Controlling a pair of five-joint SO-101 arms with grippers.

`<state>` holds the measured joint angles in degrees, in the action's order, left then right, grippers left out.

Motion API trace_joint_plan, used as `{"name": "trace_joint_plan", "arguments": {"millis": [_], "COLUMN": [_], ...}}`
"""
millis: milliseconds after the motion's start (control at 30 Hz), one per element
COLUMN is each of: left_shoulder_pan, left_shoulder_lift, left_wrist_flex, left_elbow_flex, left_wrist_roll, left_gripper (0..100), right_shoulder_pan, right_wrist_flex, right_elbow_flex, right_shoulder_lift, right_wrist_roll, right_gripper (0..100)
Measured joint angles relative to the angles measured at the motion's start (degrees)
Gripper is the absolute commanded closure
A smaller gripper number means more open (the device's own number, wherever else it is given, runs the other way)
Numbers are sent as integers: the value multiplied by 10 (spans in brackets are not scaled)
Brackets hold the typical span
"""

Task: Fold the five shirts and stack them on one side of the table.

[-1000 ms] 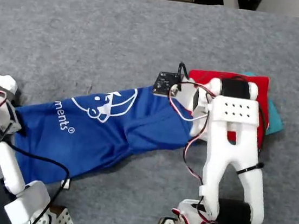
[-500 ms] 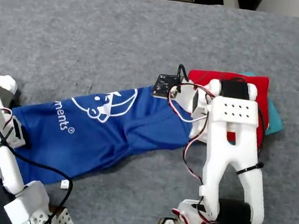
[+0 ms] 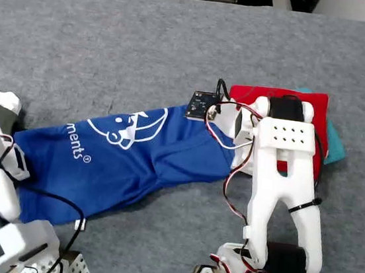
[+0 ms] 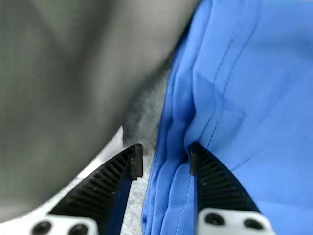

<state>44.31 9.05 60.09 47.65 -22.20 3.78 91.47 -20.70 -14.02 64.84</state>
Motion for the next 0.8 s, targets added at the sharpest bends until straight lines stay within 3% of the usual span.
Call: {"name": "trace_joint_plan", "arguments": {"millis": [133, 367, 567, 800], "left_shoulder_pan": [0, -9, -50, -50], "left_shoulder_lift": [-54, -105, -118, -121], "left_wrist_flex": [11, 22, 44, 81], "left_elbow_flex": [-36, -72, -83, -113], "left_wrist_roll": [-2, -1, -2, -2], "left_gripper": [844, 981, 981, 981], "right_shoulder_pan": [0, 0, 0, 0], "right_wrist_flex": [0, 0, 0, -4], "right_elbow_flex": [0, 0, 0, -1], "right_shoulder_lift": [0, 0, 0, 0], "right_wrist_roll": [0, 0, 0, -3], "right_gripper": [995, 995, 995, 995]}}
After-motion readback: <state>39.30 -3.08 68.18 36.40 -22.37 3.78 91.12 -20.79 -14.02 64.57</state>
